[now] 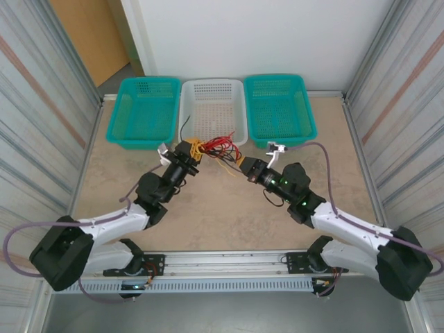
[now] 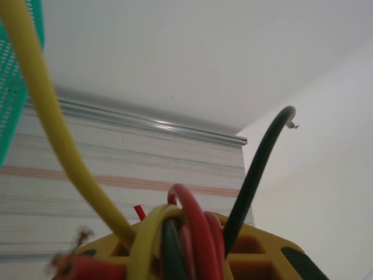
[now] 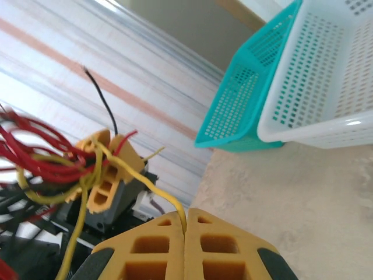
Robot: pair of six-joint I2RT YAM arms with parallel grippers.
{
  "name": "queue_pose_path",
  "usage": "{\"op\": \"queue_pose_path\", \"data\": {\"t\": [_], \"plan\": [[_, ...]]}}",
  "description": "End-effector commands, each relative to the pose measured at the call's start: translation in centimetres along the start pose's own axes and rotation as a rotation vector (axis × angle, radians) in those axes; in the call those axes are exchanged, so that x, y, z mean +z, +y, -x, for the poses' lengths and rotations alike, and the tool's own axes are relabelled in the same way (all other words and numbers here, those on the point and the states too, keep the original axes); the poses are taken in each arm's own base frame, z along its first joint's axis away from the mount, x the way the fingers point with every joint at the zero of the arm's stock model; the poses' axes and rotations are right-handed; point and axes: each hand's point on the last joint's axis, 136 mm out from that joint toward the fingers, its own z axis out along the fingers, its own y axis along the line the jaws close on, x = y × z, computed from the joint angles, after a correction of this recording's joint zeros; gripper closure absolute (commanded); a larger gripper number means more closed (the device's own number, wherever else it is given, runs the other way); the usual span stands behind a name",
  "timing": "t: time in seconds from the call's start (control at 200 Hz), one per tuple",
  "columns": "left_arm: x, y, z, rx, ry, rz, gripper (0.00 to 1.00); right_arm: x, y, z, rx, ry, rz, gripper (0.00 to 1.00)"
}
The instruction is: Untangle the cables
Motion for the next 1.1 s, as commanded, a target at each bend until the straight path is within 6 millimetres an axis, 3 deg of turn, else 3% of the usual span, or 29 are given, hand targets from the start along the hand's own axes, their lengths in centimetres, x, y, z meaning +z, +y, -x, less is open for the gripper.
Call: {"op": "queue_pose_path", "data": {"t": [0.0, 0.155, 0.256, 0.471, 0.566, 0.651, 0.676, 0.802, 0.962, 1.097], "plan": [[-1.1, -4.6, -1.4, 0.067, 0.068, -0.110, 1.00, -2.0, -4.5, 1.0, -0.021, -0.031, -0.189, 1.00], [-3.0, -2.1, -2.6, 0.256, 0.160, 0.112, 1.00, -3.6, -4.4, 4.5, -0.061, -0.059, -0.225, 1.00], [-4.9, -1.7, -2.5, 0.431, 0.178, 0.226, 1.00, -3.7, -3.8, 6.7, -0.109, -0.052, -0.251, 1.00], [-7.4, 1.5, -0.3, 0.638, 0.160, 0.484, 1.00, -1.2, -0.3, 9.9, -0.249, 0.041, -0.254, 1.00], [-6.9, 2.1, -0.6, 0.653, 0.195, 0.439, 1.00, 0.0, 1.8, 10.0, -0.293, 0.084, -0.228, 1.00], [-5.7, -0.5, -2.6, 0.747, 0.278, 0.238, 1.00, 0.5, 2.7, 9.5, -0.285, 0.114, -0.222, 1.00], [-5.6, -1.4, -3.2, 0.793, 0.299, 0.183, 1.00, 0.4, 2.7, 9.4, -0.267, 0.120, -0.226, 0.93], [-5.6, -4.8, -5.1, 1.022, 0.318, -0.015, 1.00, -0.5, 2.2, 8.4, -0.179, 0.109, -0.268, 0.28], [-4.9, -6.3, -5.6, 1.193, 0.298, -0.118, 1.00, -1.3, 0.8, 6.9, -0.095, 0.073, -0.344, 0.25], [-3.9, -6.3, -6.2, 1.199, 0.325, -0.175, 1.00, -1.0, 0.6, 6.2, -0.020, 0.067, -0.311, 0.28]]}}
